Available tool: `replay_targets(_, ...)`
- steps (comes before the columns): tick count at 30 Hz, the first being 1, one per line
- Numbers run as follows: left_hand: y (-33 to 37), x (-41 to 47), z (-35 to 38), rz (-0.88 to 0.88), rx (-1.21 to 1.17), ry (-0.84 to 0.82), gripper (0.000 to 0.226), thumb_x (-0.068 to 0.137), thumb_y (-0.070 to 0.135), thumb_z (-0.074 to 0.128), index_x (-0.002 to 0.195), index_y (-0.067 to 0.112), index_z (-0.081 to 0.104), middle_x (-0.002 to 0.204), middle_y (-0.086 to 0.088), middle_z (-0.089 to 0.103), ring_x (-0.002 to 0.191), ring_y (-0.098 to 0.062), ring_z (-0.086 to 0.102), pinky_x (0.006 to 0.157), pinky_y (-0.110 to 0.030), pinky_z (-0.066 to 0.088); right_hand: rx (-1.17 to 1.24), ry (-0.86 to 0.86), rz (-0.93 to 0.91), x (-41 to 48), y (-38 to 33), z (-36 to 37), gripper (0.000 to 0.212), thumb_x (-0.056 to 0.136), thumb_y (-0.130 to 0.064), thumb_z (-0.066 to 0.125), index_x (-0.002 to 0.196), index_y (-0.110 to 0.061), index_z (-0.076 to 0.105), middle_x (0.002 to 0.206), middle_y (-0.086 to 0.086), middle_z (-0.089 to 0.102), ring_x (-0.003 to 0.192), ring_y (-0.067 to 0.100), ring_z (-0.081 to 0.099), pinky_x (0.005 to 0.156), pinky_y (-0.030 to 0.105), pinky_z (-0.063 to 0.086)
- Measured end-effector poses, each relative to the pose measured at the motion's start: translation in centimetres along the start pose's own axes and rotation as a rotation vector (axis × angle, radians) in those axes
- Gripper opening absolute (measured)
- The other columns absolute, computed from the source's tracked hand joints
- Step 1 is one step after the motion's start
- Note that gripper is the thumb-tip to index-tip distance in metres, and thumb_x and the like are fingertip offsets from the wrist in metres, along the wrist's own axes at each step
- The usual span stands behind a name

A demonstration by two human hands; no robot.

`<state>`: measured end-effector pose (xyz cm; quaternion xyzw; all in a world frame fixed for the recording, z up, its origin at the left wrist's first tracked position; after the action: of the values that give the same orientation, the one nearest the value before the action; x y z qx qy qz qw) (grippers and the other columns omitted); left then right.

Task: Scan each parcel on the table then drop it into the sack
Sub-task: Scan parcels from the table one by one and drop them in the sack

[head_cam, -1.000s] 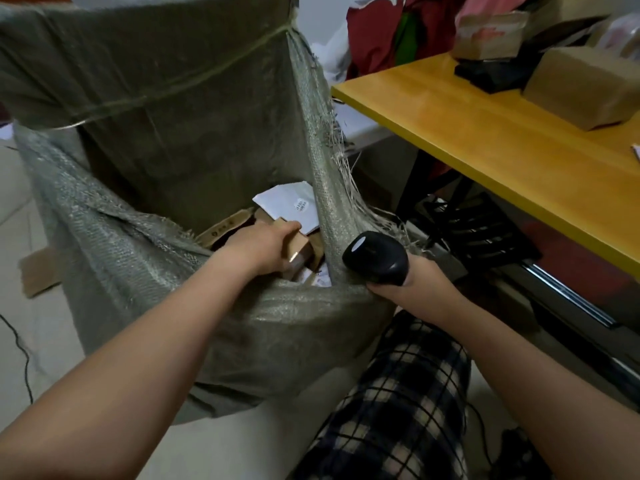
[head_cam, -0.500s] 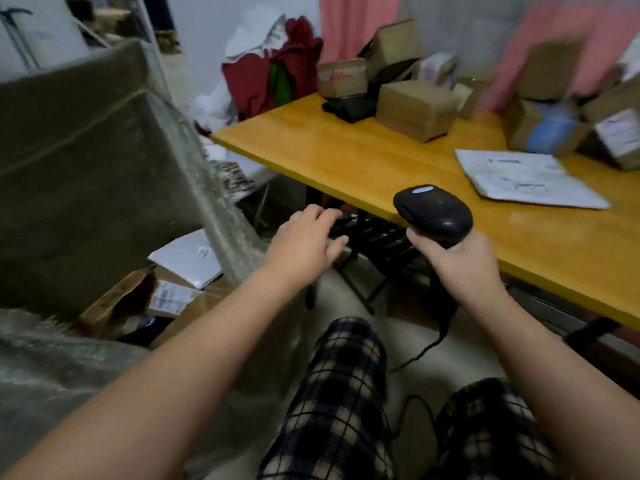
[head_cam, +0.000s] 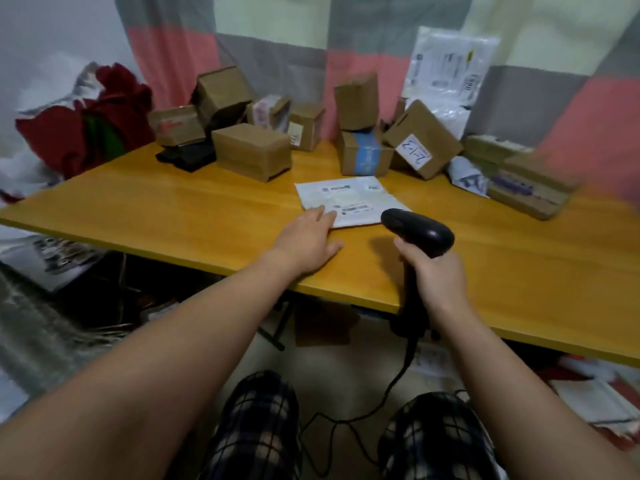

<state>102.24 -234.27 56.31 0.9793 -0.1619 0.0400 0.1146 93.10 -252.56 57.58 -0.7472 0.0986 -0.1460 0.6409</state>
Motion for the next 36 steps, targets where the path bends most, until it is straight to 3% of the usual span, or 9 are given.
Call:
replay_targets(6,-0.3,0.4,0.3,0.04,-0.02,-0.047,0.049,0.098,0.049,0.04,0.137,0.021,0.051,0.143,-0.004,0.047,0.13,-0.024,0.044,0.105,-0.037,0.038,0.107,0.047,0.019,-0.1,0.8,-0.8,0.008,0.084,-0.026,0.072,0.079,-0.023,0.067,0.078,-0.006,0.064,0.079,0.007,0.059,0.067,0.023,0.042)
replay_targets(10,-0.2,-4.1,-0.5,0.098,-0.046,0.008,0.062,0.086,0.064,0.027,0.111,0.024,0.068,0.112,0.0,0.064,0.106,-0.022,0.057,0.09,-0.04,0.046,0.093,0.001,-0.041,-0.6,0.4,-0.5,0.01,0.084,-0.022,0.072,0.077,-0.025,0.065,0.071,-0.013,0.062,0.068,-0.005,0.059,0.057,0.007,0.04)
replay_targets(13,-0.6,-5.7,-1.6,0.058,-0.046,0.027,0.048,0.091,0.057,0.037,0.102,0.021,0.066,0.102,-0.001,0.062,0.098,-0.022,0.057,0.084,-0.034,0.042,0.034,-0.042,-0.078,-1.3,0.1,-0.1,0.015,0.083,-0.02,0.073,0.073,-0.027,0.063,0.068,-0.014,0.061,0.06,-0.014,0.057,0.053,0.004,0.038)
replay_targets(15,-0.8,-5.6,-2.2,0.051,-0.074,0.035,0.031,0.093,0.045,0.054,0.109,0.021,0.064,0.113,-0.002,0.059,0.109,-0.023,0.054,0.088,-0.032,0.039,0.001,-0.051,-0.09,-1.6,0.1,0.0,0.015,0.082,-0.021,0.074,0.075,-0.029,0.063,0.073,-0.014,0.063,0.067,-0.01,0.058,0.056,0.005,0.04)
replay_targets(18,-0.7,-5.1,-1.7,0.057,-0.04,-0.1,0.041,0.092,0.044,0.056,0.129,0.026,0.058,0.132,-0.005,0.05,0.123,-0.025,0.048,0.1,-0.034,0.039,-0.054,-0.046,-0.087,-1.8,0.4,0.1,0.015,0.081,-0.028,0.075,0.093,-0.024,0.068,0.09,-0.007,0.067,0.087,0.003,0.059,0.067,0.015,0.043)
replay_targets(24,0.9,-4.7,-1.7,0.028,-0.029,-0.09,0.035,0.098,0.045,0.042,0.121,0.03,0.062,0.099,-0.001,0.044,0.112,-0.029,0.049,0.096,-0.036,0.035,-0.057,-0.03,-0.007,-2.2,0.0,0.0,0.014,0.082,-0.028,0.074,0.085,-0.034,0.062,0.086,-0.012,0.065,0.082,0.001,0.056,0.068,0.024,0.044)
replay_targets(27,-1.2,-3.8,-2.7,-0.087,0.009,0.033,0.039,0.092,0.045,0.054,0.128,0.03,0.055,0.133,-0.006,0.043,0.13,-0.028,0.034,0.104,-0.039,0.027,0.022,-0.029,0.101,-2.0,0.1,-0.1,0.016,0.082,-0.024,0.074,0.089,-0.032,0.062,0.089,-0.011,0.064,0.084,0.003,0.056,0.068,0.024,0.044)
replay_targets(30,-3.5,-3.6,-1.9,-0.212,0.108,-0.207,0.069,0.087,0.065,0.048,0.146,0.034,0.03,0.153,-0.011,0.027,0.138,-0.036,0.024,0.109,-0.049,0.027,0.164,-0.088,0.232,-1.9,0.4,0.9,0.017,0.081,-0.018,0.075,0.091,-0.026,0.064,0.086,-0.004,0.066,0.082,0.014,0.062,0.073,0.03,0.049)
replay_targets(36,-1.6,-6.0,-1.1,-0.143,0.193,-0.113,0.069,0.088,0.07,0.037,0.144,0.03,0.035,0.139,-0.012,0.037,0.128,-0.033,0.032,0.101,-0.044,0.034,0.056,-0.036,0.2,-1.5,-0.3,4.0,0.021,0.075,0.008,0.064,0.084,-0.011,0.062,0.07,0.001,0.058,0.061,0.017,0.056,0.048,0.021,0.041)
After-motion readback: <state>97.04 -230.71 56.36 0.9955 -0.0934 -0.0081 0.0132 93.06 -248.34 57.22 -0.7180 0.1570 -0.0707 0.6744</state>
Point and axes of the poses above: each hand's wrist, its own x-axis towards the middle knuckle, its own z-axis out of the palm, y = z × x, the point moved 6 cm from there along x, towards the middle knuckle
